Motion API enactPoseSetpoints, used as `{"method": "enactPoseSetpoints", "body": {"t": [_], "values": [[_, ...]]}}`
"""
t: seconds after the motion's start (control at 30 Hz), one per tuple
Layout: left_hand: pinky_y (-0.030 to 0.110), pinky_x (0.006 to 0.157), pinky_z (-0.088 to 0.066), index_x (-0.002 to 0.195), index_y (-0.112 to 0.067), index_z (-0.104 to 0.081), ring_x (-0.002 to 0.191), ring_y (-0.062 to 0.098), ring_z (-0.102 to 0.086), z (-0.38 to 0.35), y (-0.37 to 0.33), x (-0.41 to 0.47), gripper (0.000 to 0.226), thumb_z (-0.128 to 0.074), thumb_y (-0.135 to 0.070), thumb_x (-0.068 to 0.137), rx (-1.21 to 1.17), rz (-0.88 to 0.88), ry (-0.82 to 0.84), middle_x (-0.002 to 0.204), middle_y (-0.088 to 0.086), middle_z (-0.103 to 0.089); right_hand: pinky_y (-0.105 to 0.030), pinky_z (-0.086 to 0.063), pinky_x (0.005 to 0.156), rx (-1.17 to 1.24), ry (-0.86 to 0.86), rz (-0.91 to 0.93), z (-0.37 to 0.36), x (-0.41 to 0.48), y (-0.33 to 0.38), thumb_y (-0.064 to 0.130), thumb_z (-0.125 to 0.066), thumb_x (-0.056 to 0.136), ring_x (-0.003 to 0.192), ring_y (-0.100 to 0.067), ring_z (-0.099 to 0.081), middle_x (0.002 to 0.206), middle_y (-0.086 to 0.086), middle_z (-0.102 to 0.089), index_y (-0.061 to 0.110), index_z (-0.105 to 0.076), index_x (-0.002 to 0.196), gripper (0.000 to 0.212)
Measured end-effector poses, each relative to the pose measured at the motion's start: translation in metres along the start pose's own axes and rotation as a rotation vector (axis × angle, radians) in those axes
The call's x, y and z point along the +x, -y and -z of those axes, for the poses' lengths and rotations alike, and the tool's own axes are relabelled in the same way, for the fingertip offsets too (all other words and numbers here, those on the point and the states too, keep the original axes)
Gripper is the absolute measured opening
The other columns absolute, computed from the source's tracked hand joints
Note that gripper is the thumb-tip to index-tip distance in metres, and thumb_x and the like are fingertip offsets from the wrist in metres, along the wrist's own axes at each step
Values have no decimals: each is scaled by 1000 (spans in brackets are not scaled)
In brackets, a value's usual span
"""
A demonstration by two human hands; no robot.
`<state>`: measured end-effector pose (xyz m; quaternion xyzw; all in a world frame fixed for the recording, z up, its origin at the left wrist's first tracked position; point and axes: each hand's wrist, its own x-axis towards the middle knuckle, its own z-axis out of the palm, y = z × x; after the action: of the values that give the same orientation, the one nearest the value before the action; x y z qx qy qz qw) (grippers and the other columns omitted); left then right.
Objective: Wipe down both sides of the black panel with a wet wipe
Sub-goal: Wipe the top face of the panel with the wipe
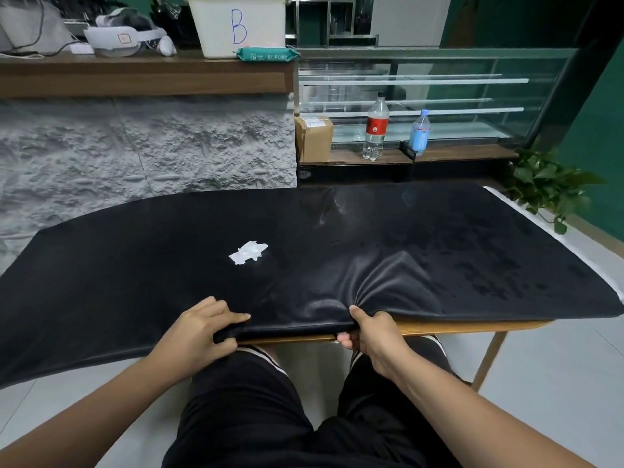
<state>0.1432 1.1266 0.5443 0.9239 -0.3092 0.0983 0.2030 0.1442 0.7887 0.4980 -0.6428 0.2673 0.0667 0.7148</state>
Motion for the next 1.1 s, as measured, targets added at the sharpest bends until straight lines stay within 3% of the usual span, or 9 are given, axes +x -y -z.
{"method": "enactPoseSetpoints", "body": {"t": [0.2, 0.53, 0.77, 0.83, 0.97, 1.03, 1.1], "values": [[18, 75, -48, 123, -22, -79, 79, 10, -53, 2, 7, -5, 45, -71, -20, 78, -2, 20, -3, 83, -16, -55, -31, -59, 54, -27, 3, 5, -8, -5, -1, 29, -57, 108, 63, -33, -75, 77, -27, -74, -8, -55, 114, 37], [17, 75, -46, 122, -22, -79, 79, 8, -52, -1, 19, -16, 46, -73, -19, 77, 10, 28, -14, 84, -19, -53, -31, -59, 54, -43, 69, -3, -13, -14, -6, 30, -56, 109, 65, -31, -75, 80, -25, -76, -11, -61, 110, 41], [13, 79, -43, 128, -24, -75, 85, 7, -49, -9, 22, -18, 51, -79, -17, 77, 4, 30, 10, 89, -19, -50, -33, -60, 61, -197, 310, -149, 18, -18, 6, 46, -49, 109, 79, -34, -78, 95, -28, -77, -12, -60, 113, 59], [15, 80, -44, 129, -27, -74, 87, 7, -50, -8, 24, -18, 50, -85, -27, 80, 0, 31, 6, 92, -20, -49, -33, -60, 62, -305, 398, -190, 30, -21, 16, 55, -45, 108, 88, -36, -78, 99, -27, -77, -9, -60, 116, 66], [21, 81, -49, 123, -29, -75, 90, 4, -56, -3, 20, -9, 47, -72, -58, 86, -39, 31, -69, 95, -20, -56, -36, -64, 73, -553, 584, -216, 46, -26, 48, 69, -46, 102, 100, -36, -77, 106, -25, -77, -7, -64, 119, 80], [25, 83, -51, 120, -34, -74, 92, 2, -60, -1, 17, -1, 42, -69, -60, 88, -39, 42, -96, 94, -21, -59, -37, -65, 75, -623, 632, -181, 43, -28, 65, 69, -48, 101, 99, -35, -77, 106, -24, -77, -5, -66, 118, 78], [25, 83, -52, 118, -36, -74, 91, 2, -62, -2, 16, 9, 34, -69, -55, 90, -53, 71, -135, 92, -22, -59, -34, -64, 68, -641, 614, -95, 32, -27, 82, 62, -52, 102, 93, -35, -78, 101, -23, -78, -3, -67, 115, 68]]}}
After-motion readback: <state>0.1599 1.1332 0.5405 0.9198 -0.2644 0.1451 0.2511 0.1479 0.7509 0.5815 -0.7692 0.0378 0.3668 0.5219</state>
